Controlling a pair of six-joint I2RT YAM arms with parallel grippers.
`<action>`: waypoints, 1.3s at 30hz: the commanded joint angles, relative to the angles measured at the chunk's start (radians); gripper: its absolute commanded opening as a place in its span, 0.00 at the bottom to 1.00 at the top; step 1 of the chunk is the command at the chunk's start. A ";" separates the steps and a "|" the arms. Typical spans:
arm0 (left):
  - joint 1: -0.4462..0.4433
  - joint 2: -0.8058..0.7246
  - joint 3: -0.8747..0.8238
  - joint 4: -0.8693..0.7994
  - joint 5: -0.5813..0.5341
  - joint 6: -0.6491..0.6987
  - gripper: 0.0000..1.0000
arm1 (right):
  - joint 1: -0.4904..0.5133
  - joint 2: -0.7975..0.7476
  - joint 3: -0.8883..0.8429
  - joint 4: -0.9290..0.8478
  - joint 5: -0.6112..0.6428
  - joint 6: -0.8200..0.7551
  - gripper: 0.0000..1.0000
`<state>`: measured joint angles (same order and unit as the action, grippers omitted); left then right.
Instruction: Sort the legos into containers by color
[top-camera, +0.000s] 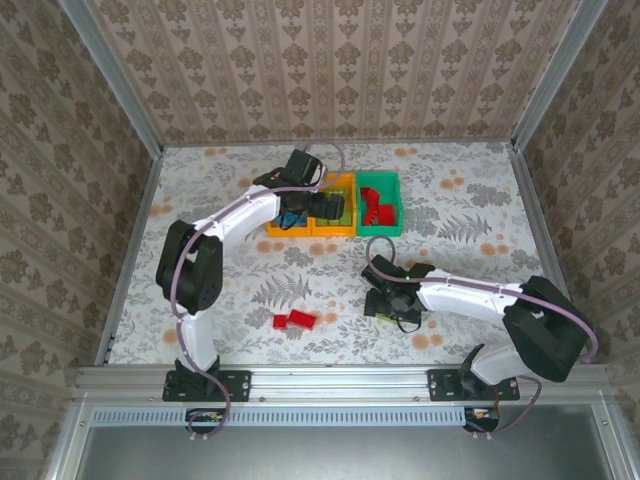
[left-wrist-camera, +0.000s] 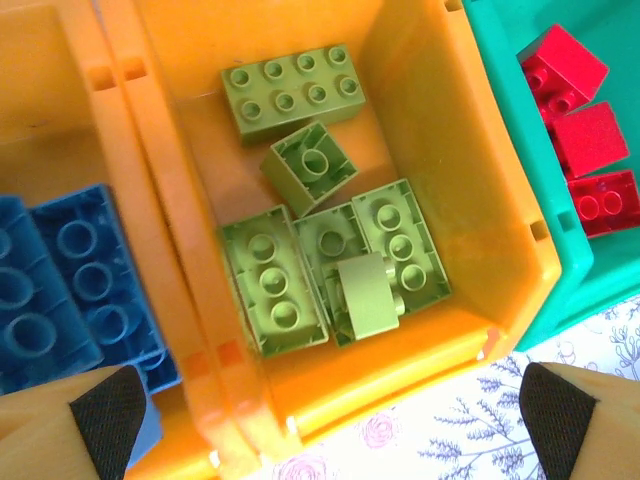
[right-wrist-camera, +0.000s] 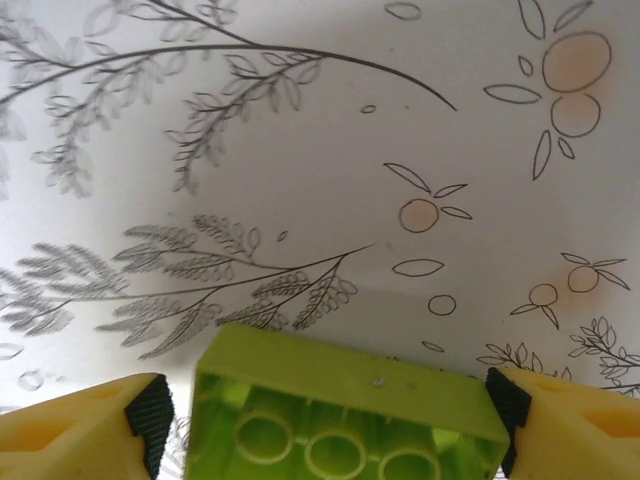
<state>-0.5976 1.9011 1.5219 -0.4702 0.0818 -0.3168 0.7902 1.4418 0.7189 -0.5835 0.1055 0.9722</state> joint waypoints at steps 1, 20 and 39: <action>0.003 -0.102 -0.050 0.065 -0.034 0.004 1.00 | 0.008 0.033 0.022 -0.036 0.005 0.029 0.78; 0.015 -0.411 -0.448 0.063 -0.109 -0.012 1.00 | -0.135 0.100 0.382 0.099 -0.020 -0.209 0.58; -0.147 -0.551 -0.687 0.017 -0.058 -0.138 1.00 | -0.271 0.606 0.988 0.055 -0.111 -0.286 0.60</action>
<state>-0.7166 1.3663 0.8631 -0.4023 0.0143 -0.4030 0.5297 2.0075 1.6520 -0.4808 0.0113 0.7017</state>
